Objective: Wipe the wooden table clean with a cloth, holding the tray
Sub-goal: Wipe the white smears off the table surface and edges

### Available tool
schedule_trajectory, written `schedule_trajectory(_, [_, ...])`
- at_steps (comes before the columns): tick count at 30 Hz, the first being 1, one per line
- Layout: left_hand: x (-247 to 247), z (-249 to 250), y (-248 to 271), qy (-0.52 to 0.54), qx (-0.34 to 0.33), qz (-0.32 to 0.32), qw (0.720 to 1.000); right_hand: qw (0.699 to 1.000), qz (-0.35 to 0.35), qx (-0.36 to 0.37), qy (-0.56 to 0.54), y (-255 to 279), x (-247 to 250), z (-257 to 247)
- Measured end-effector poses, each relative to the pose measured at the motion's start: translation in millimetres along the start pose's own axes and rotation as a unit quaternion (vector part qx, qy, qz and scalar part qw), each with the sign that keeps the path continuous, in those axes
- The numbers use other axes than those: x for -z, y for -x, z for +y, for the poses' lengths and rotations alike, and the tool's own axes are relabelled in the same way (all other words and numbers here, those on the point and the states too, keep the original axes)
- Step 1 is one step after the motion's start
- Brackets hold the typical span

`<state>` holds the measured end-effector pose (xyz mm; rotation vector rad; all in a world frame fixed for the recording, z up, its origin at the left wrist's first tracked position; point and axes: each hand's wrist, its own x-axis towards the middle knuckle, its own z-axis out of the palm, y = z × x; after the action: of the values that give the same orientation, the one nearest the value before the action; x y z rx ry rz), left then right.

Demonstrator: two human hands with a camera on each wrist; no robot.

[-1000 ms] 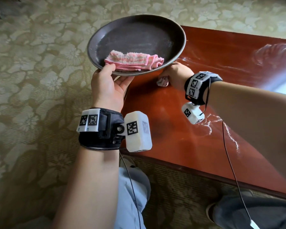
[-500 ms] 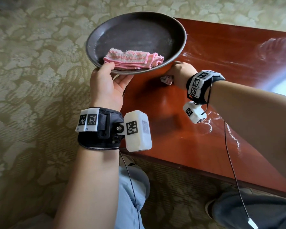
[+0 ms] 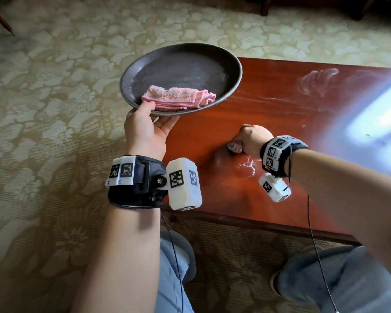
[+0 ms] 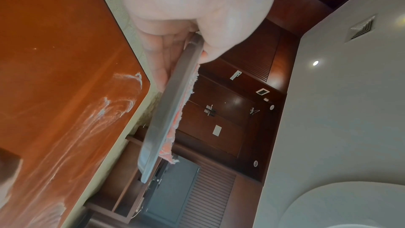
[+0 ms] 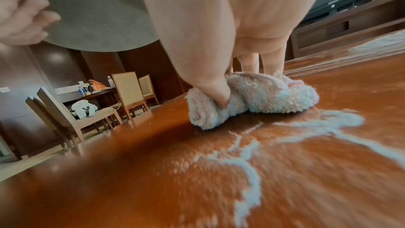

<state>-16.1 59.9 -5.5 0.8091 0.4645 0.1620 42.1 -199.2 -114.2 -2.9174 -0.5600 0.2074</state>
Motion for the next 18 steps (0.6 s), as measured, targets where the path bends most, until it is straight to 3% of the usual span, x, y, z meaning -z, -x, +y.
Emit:
schedule_trajectory(3, [-8, 0, 13, -0.006, 0.000, -0.013, 1.000, 1.000, 0.006, -0.028, -0.007, 26, -1, 3])
schedule_trajectory(10, [-31, -4, 34, -0.015, 0.006, -0.042, 0.999, 1.000, -0.005, -0.012, -0.026, 58, 3, 10])
schedule_trajectory(15, [-50, -17, 32, -0.023, 0.012, -0.057, 0.998, 0.987, 0.127, -0.046, -0.089, 57, 25, 51])
schedule_trajectory(18, [-65, -33, 26, -0.025, 0.023, -0.061, 0.998, 0.972, 0.154, -0.145, -0.103, 63, 52, 77])
